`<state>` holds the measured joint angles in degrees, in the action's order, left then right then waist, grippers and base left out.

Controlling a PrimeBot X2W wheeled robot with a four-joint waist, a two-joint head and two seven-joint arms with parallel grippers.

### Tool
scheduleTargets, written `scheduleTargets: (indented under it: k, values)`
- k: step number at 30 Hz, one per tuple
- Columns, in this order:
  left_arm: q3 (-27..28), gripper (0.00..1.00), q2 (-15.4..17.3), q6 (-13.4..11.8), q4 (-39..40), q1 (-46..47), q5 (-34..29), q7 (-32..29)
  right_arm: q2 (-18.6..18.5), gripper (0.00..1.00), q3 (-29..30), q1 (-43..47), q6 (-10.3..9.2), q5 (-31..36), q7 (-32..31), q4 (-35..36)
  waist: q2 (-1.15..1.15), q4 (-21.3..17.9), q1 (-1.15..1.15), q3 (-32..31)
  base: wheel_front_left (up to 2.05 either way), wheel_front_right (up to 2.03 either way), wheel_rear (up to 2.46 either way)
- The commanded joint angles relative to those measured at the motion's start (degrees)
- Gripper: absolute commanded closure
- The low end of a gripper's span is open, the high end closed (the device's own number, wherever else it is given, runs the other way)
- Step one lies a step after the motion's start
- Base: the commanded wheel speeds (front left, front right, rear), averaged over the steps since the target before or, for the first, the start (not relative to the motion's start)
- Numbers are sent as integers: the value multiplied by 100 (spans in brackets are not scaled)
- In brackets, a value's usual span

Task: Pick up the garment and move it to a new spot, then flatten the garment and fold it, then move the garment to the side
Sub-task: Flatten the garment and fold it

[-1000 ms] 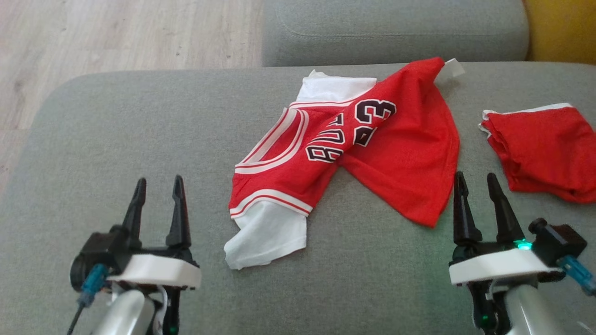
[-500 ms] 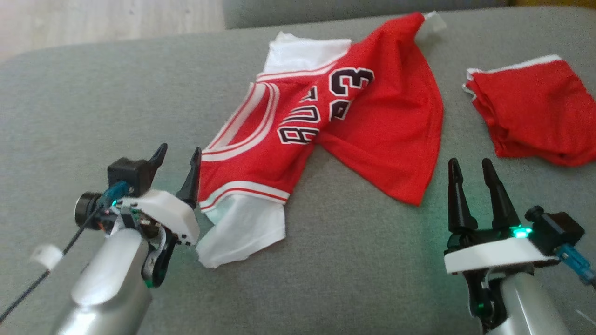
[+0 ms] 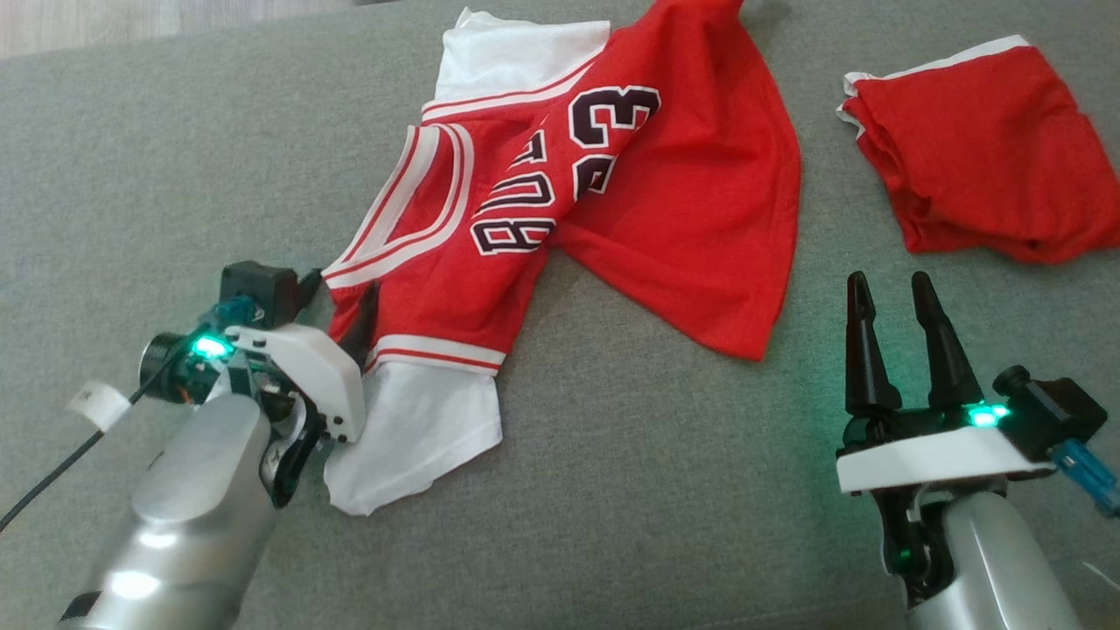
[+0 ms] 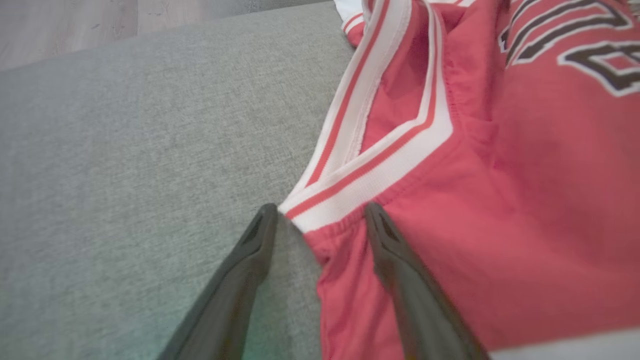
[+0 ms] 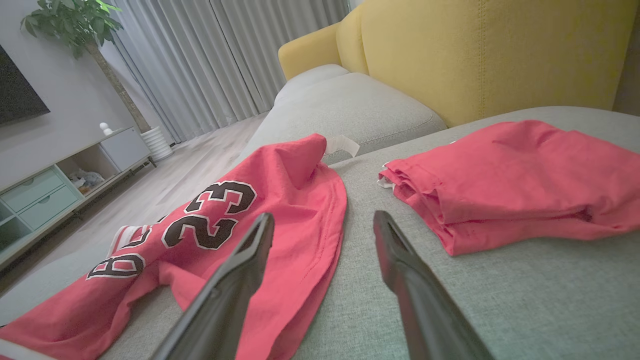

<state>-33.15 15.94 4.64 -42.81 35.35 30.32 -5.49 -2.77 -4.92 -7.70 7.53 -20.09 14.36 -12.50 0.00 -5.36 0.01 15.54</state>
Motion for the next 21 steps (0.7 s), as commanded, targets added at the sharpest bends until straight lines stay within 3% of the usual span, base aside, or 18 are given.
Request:
scheduleTargets:
  k: [1,4,9,16,17,18,21]
  values:
    - [75,100,111,73,-6,157,21,-36,-10,0,-119,-138,-4,29,63,183,0,-11,-1,-6,0,0,0]
    - [90,100,122,90,-60,229,44,121,-10,0,-115,-154,-4,22,63,156,0,-22,-1,-15,0,0,0]
    - [235,100,244,-181,-164,515,-84,649,-10,0,-135,-167,-4,-1,63,127,0,-48,-1,-24,0,0,0]
    - [268,100,487,-333,-525,1113,-323,1056,-10,0,-226,-212,-4,-19,63,73,0,-99,-1,-18,0,0,0]
    - [262,38,507,-337,-591,1180,-348,1105,-10,0,-231,-216,-4,-20,63,64,0,-101,-1,-26,0,0,0]
    - [244,0,519,-344,-666,1226,-380,1148,-10,0,-236,-218,-4,-25,63,55,0,-103,-1,-37,0,0,0]
    - [270,0,488,-353,-840,1263,-356,1356,-10,0,-252,-216,-4,-38,63,17,0,-97,-1,-99,0,0,0]
